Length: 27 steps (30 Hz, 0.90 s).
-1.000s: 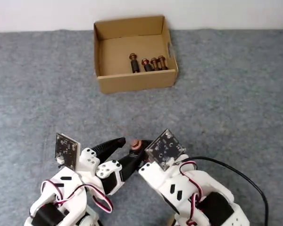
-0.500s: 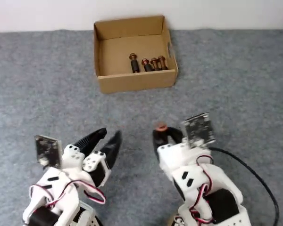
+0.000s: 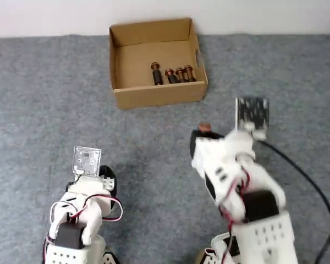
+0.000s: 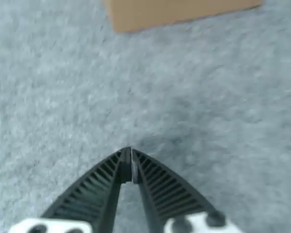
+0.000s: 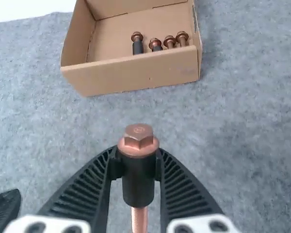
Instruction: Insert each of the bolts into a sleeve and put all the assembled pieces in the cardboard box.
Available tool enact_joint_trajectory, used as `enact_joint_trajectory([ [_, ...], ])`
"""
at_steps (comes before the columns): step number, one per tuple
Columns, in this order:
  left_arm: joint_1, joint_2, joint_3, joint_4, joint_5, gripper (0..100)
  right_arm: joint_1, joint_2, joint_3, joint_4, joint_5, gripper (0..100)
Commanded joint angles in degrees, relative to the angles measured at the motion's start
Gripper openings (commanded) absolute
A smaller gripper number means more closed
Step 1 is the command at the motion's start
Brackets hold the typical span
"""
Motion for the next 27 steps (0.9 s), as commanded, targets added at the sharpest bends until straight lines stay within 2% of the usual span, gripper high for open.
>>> enact_joint_trajectory([
  [1, -2.29, -0.26, 0.13, -3.25, -0.53, 0, 0.84, 14.29, -14.51, -4.26, -0.53, 0.8],
  [12, -2.73, 0.00, 0.13, -0.79, -0.18, 0, 0.84, 54.55, -50.46, -17.71, -0.26, 0.9],
  [20, -2.73, -0.18, 0.13, -0.44, -0.18, 1, 0.84, 79.78, -70.77, -25.80, 11.69, 0.9],
  [27, -2.73, -0.26, 0.13, 3.69, -0.44, 1, 0.84, 97.36, -83.69, -28.00, 15.30, 0.9],
])
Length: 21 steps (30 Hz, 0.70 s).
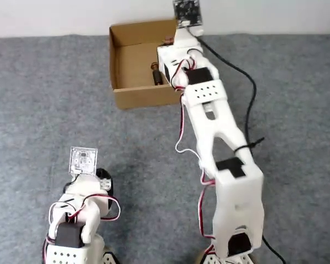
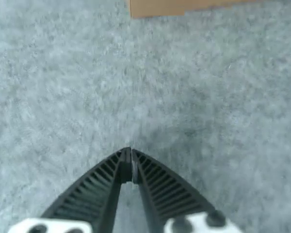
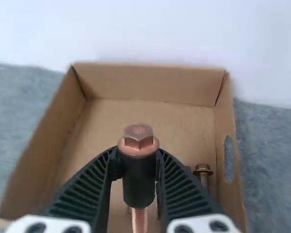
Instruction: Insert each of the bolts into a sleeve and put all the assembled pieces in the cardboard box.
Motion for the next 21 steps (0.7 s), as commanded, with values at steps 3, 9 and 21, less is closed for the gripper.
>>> enact_joint_trajectory([
  [3, -0.44, -0.26, -0.22, 1.05, -0.26, 1, 0.48, 8.48, -11.16, -1.19, 1.14, 0.9],
  [9, -0.35, -0.26, -0.40, 6.59, -0.26, 1, 0.04, 12.53, -12.04, 5.32, 1.41, 3.2],
  [21, -0.35, -0.26, -0.40, 6.59, -0.26, 1, 1.19, 12.18, -12.75, 6.46, 1.23, 6.5],
])
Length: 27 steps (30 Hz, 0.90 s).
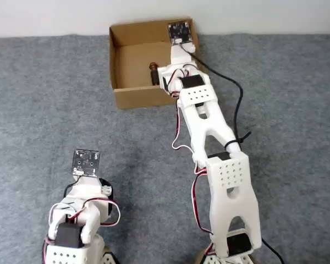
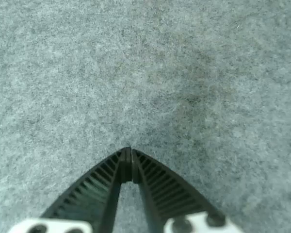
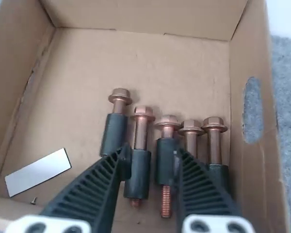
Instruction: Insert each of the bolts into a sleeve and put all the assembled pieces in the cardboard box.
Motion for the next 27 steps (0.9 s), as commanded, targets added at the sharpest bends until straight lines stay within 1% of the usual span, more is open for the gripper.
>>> enact_joint_trajectory([
  [1, -0.35, -0.26, -0.40, 0.18, -0.09, 1, 0.66, -3.21, -3.96, 0.04, 0.44, 4.4],
  [3, -0.35, -0.26, -0.40, 0.18, -0.09, 1, 0.57, -4.35, -4.31, 0.04, 0.53, 0.7],
  [7, -0.35, -0.26, -0.40, 0.18, -0.09, 1, 0.48, -7.25, -4.66, 0.22, 0.62, 0.8],
  [9, -0.35, -0.26, -0.40, 0.18, -0.09, 1, 0.48, -8.92, -4.75, 2.95, 0.62, 0.8],
  [16, -0.35, -0.26, -0.40, 0.18, -0.09, 1, 0.66, -17.01, -4.75, 21.76, 0.18, 0.8],
  [20, -0.35, -0.26, -0.40, 0.18, -0.09, 1, 0.66, -21.67, -4.75, 29.41, -0.18, 0.8],
  [22, -0.35, -0.26, -0.40, 0.18, -0.09, 1, 0.66, -23.43, -4.75, 33.45, -2.29, 0.8],
  [27, -0.35, -0.26, -0.40, 0.18, -0.09, 1, 0.92, -26.59, -4.75, 47.78, -6.95, 0.8],
])
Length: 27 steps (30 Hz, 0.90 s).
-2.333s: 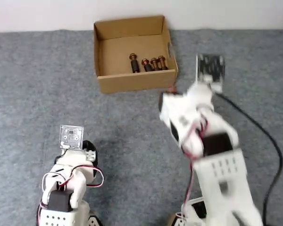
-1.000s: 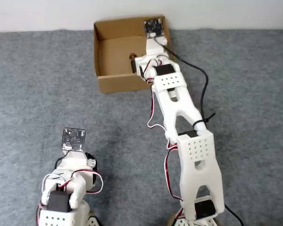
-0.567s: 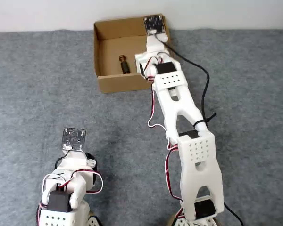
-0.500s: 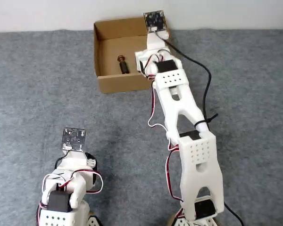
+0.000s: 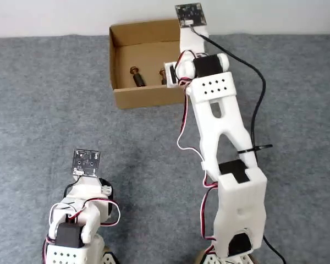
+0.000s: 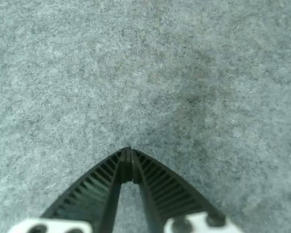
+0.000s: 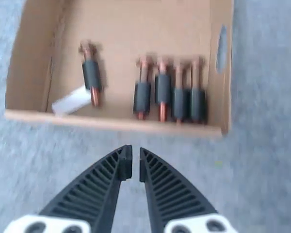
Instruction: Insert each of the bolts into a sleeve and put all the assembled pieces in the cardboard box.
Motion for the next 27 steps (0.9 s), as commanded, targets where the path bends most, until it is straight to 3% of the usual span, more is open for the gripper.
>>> enact_joint_trajectory([
  [1, -0.35, -0.26, -0.40, 0.18, 0.00, 1, 1.36, -5.41, -3.16, 9.98, -3.25, 0.8],
  [6, -0.35, -0.26, -0.40, 0.18, 0.00, 1, 3.74, -8.75, -3.16, 19.82, -5.89, 0.8],
  [12, -0.35, -0.26, -0.40, 0.18, 0.00, 1, 7.60, -16.13, 0.53, 21.05, -6.24, 0.8],
  [19, -0.35, -0.26, -0.40, 0.18, 0.00, 1, 8.22, -37.32, 24.79, 20.35, -5.71, 0.8],
  [27, -0.35, -0.26, -0.40, 0.18, 0.00, 1, 19.21, -60.44, 56.53, 6.46, -5.63, 0.8],
])
